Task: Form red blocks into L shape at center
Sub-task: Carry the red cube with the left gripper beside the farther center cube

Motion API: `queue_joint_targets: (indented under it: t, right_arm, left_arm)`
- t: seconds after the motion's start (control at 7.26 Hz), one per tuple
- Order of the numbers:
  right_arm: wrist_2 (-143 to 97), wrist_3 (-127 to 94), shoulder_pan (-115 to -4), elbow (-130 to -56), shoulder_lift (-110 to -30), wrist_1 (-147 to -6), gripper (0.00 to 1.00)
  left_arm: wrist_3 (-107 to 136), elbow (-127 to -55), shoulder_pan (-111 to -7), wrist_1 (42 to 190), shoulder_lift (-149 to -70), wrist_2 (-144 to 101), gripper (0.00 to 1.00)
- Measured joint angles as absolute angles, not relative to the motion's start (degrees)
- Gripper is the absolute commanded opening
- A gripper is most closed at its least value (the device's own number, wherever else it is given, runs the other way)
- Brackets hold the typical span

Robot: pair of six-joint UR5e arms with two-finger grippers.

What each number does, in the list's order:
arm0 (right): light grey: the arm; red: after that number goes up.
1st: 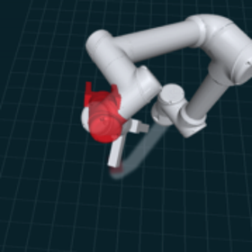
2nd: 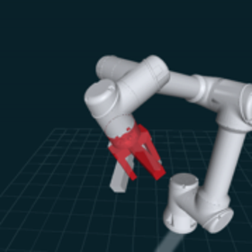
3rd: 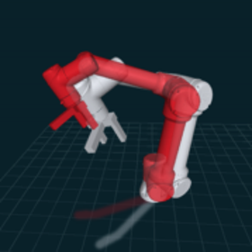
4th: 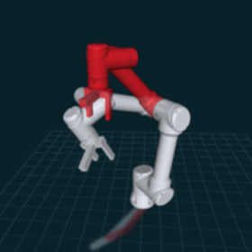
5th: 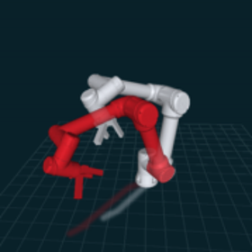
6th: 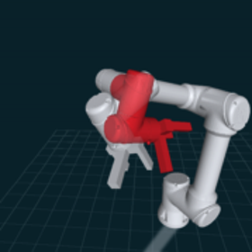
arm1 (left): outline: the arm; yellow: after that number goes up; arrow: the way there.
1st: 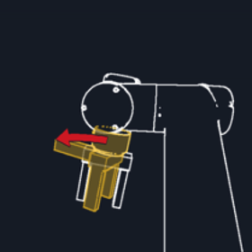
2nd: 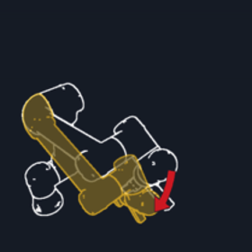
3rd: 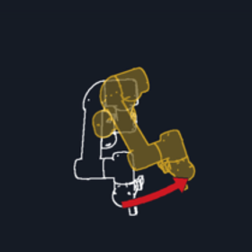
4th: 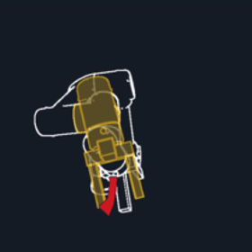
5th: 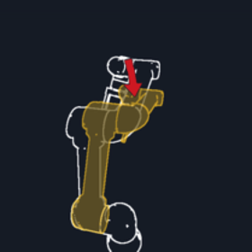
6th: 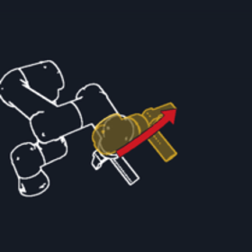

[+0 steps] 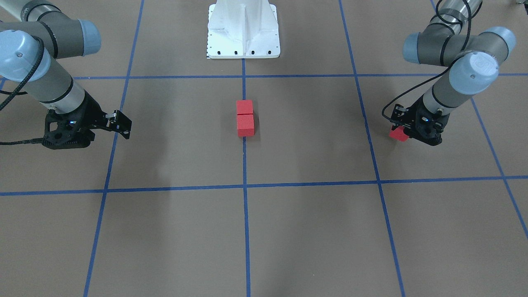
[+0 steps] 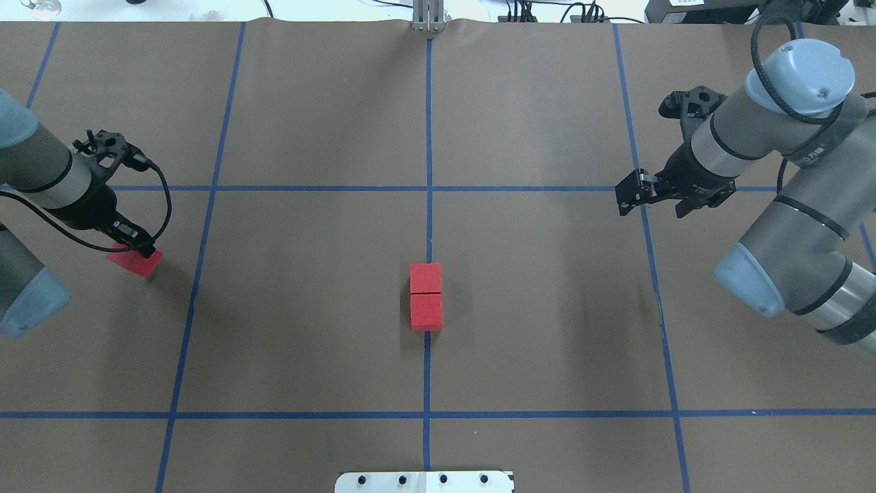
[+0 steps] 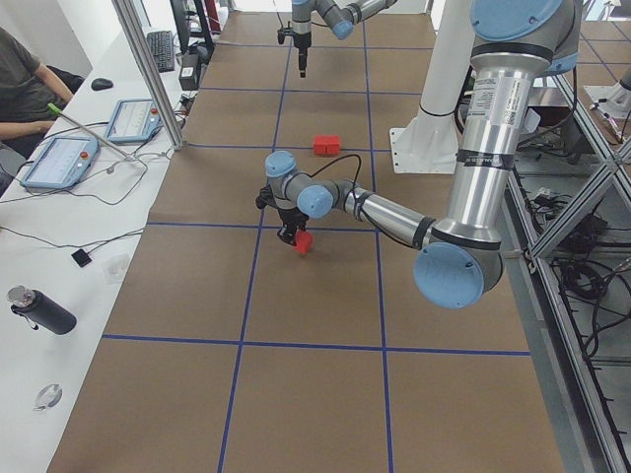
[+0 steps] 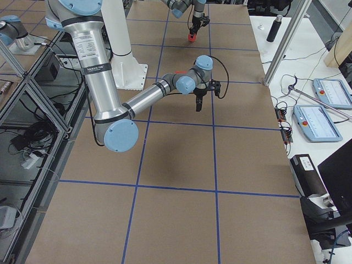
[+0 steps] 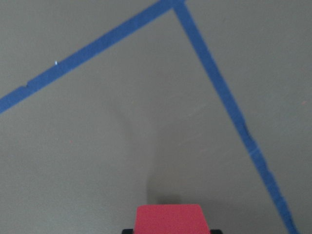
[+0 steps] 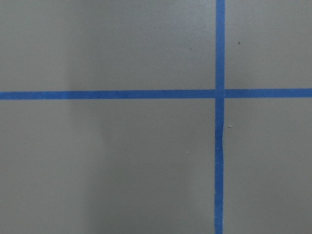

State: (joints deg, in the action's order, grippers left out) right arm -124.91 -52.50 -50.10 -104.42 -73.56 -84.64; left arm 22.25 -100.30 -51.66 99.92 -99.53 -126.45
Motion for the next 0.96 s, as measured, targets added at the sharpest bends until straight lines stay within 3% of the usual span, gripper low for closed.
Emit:
queue_joint_targets:
  t: [0.69,0.96]
  right_arm:
    - [-124.91,-52.74,-50.10,-104.55,-73.36,-84.64,0.99]
    - [-124.71,-52.80,-50.10,-104.55,-73.35,-84.64,0.99]
  left_arm:
    - [66.25,-106.60,-51.67,99.42,-100.55,-126.44,0.00]
    - [82.55,-106.05,-49.54,94.15,-106.58,-125.76,0.00]
